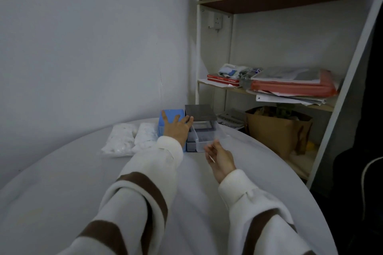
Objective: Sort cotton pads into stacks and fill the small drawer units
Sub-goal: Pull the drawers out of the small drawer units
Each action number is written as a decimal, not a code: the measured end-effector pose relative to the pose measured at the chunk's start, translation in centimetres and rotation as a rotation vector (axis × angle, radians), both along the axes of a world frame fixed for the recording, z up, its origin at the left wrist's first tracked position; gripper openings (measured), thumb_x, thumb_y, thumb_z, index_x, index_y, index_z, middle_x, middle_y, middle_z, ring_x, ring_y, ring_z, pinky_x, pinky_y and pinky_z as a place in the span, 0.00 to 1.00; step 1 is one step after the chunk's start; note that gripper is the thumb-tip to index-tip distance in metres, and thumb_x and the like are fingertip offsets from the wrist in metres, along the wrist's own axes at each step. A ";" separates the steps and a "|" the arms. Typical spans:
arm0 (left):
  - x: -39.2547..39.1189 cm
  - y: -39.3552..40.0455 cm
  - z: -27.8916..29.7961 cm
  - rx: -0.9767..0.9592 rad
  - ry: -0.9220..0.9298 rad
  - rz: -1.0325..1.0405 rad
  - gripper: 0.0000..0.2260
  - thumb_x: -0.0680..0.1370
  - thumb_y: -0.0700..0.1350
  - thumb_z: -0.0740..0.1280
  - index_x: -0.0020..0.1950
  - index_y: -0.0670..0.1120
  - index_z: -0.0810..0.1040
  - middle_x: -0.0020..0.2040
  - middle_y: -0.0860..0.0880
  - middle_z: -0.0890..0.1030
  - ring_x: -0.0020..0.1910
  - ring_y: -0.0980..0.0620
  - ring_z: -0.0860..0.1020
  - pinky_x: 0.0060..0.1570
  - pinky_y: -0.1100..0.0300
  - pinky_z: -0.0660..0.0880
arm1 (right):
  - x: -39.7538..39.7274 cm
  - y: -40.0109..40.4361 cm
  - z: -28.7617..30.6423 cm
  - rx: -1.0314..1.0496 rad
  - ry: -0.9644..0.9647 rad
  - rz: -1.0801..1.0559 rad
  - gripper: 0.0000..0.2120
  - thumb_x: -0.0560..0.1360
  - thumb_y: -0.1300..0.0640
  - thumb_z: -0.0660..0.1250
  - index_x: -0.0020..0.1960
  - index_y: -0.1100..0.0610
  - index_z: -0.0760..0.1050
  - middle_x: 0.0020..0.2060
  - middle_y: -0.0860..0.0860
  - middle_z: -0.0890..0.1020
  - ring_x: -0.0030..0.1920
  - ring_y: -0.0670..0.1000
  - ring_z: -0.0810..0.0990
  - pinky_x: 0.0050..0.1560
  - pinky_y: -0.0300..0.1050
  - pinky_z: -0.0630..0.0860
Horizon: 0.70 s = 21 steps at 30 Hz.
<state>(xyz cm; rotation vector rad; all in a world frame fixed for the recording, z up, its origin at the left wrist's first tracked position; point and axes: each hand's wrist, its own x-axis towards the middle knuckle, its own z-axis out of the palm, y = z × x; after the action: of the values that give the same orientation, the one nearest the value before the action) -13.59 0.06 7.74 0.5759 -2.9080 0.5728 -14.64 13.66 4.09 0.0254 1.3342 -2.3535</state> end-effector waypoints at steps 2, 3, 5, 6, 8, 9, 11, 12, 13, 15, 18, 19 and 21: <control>0.1 0.0 -0.1 0.009 -0.005 0.002 0.31 0.80 0.36 0.56 0.78 0.48 0.43 0.78 0.51 0.47 0.76 0.45 0.49 0.67 0.30 0.41 | 0.2 0.9 -0.1 0.015 -0.007 -0.005 0.12 0.80 0.57 0.58 0.40 0.59 0.71 0.36 0.52 0.74 0.39 0.47 0.75 0.47 0.39 0.72; 0.2 0.0 -0.2 0.015 -0.007 0.004 0.31 0.80 0.35 0.56 0.78 0.48 0.42 0.78 0.51 0.47 0.77 0.45 0.49 0.67 0.30 0.40 | 0.4 1.3 -0.3 0.017 -0.017 -0.014 0.11 0.80 0.58 0.58 0.40 0.59 0.71 0.36 0.52 0.73 0.39 0.47 0.75 0.47 0.40 0.72; 0.3 0.1 -0.3 0.016 -0.008 0.008 0.31 0.81 0.36 0.55 0.78 0.48 0.42 0.78 0.51 0.46 0.77 0.44 0.48 0.67 0.30 0.40 | 0.6 2.1 -0.5 0.013 -0.040 -0.041 0.11 0.80 0.58 0.58 0.39 0.58 0.70 0.35 0.52 0.72 0.37 0.48 0.74 0.44 0.40 0.72; 0.2 0.1 -0.3 0.018 -0.009 0.013 0.30 0.81 0.36 0.54 0.78 0.48 0.41 0.78 0.51 0.45 0.77 0.44 0.47 0.67 0.30 0.41 | 0.7 2.5 -0.7 0.017 -0.056 -0.056 0.12 0.80 0.58 0.58 0.38 0.58 0.70 0.34 0.53 0.71 0.36 0.48 0.73 0.42 0.40 0.71; 0.0 0.1 -0.5 0.028 -0.014 0.017 0.29 0.82 0.38 0.52 0.77 0.48 0.40 0.78 0.50 0.43 0.77 0.44 0.45 0.67 0.30 0.41 | 0.6 3.4 -1.3 0.035 -0.093 -0.087 0.11 0.79 0.58 0.58 0.37 0.58 0.68 0.33 0.52 0.70 0.34 0.48 0.71 0.39 0.40 0.70; 0.0 0.2 -0.7 0.036 -0.019 0.022 0.29 0.82 0.38 0.52 0.77 0.47 0.39 0.78 0.50 0.42 0.77 0.44 0.44 0.67 0.30 0.41 | 0.5 3.9 -1.7 0.050 -0.110 -0.105 0.11 0.78 0.58 0.58 0.37 0.58 0.68 0.33 0.52 0.70 0.33 0.48 0.71 0.37 0.40 0.69; 0.0 0.5 -1.4 0.055 -0.003 0.039 0.29 0.82 0.40 0.53 0.76 0.46 0.37 0.78 0.48 0.39 0.76 0.43 0.41 0.67 0.31 0.42 | 0.2 4.8 -2.4 0.086 -0.138 -0.138 0.11 0.78 0.57 0.59 0.38 0.58 0.69 0.33 0.52 0.70 0.33 0.48 0.71 0.36 0.39 0.69; 0.0 0.7 -1.9 0.065 0.024 0.044 0.31 0.82 0.41 0.54 0.76 0.45 0.35 0.77 0.47 0.37 0.76 0.43 0.40 0.67 0.32 0.43 | 0.0 5.2 -2.7 0.106 -0.151 -0.154 0.11 0.79 0.57 0.59 0.38 0.58 0.69 0.33 0.52 0.70 0.33 0.48 0.71 0.36 0.39 0.69; 0.1 1.1 -2.3 0.081 0.057 0.046 0.32 0.82 0.41 0.55 0.76 0.44 0.34 0.77 0.47 0.36 0.76 0.43 0.39 0.68 0.33 0.44 | -0.3 5.7 -2.9 0.121 -0.164 -0.171 0.11 0.79 0.57 0.59 0.38 0.58 0.69 0.33 0.53 0.71 0.33 0.49 0.71 0.36 0.39 0.69; 0.2 2.1 -3.0 0.165 0.108 0.013 0.34 0.81 0.41 0.56 0.75 0.43 0.34 0.76 0.45 0.34 0.76 0.43 0.38 0.69 0.35 0.45 | -0.8 6.3 -3.3 0.146 -0.184 -0.192 0.11 0.80 0.58 0.58 0.39 0.60 0.69 0.33 0.53 0.71 0.33 0.49 0.71 0.34 0.40 0.69; 0.4 3.7 -3.9 0.415 0.161 -0.075 0.33 0.79 0.40 0.60 0.77 0.43 0.42 0.77 0.45 0.38 0.76 0.44 0.42 0.72 0.41 0.47 | -1.2 6.7 -4.0 0.164 -0.190 -0.176 0.06 0.80 0.62 0.57 0.48 0.65 0.68 0.34 0.55 0.72 0.34 0.51 0.73 0.38 0.42 0.72; 0.4 4.1 -4.2 0.535 0.201 -0.092 0.32 0.78 0.38 0.60 0.77 0.44 0.46 0.77 0.44 0.42 0.76 0.44 0.45 0.73 0.43 0.50 | -1.2 6.8 -4.1 0.179 -0.185 -0.150 0.05 0.80 0.63 0.56 0.50 0.65 0.67 0.34 0.57 0.73 0.34 0.53 0.74 0.42 0.45 0.74; 0.4 4.5 -4.9 0.811 0.304 -0.104 0.28 0.77 0.34 0.58 0.76 0.43 0.53 0.76 0.43 0.53 0.75 0.43 0.52 0.72 0.48 0.55 | -1.2 6.9 -4.1 0.239 -0.179 -0.090 0.05 0.79 0.64 0.56 0.53 0.66 0.66 0.35 0.60 0.74 0.34 0.56 0.76 0.48 0.51 0.76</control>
<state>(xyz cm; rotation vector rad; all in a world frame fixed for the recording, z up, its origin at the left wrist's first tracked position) -13.22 4.57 2.88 0.5108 -2.7466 -0.6880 -15.82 20.61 -0.03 0.3649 1.5422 -2.1896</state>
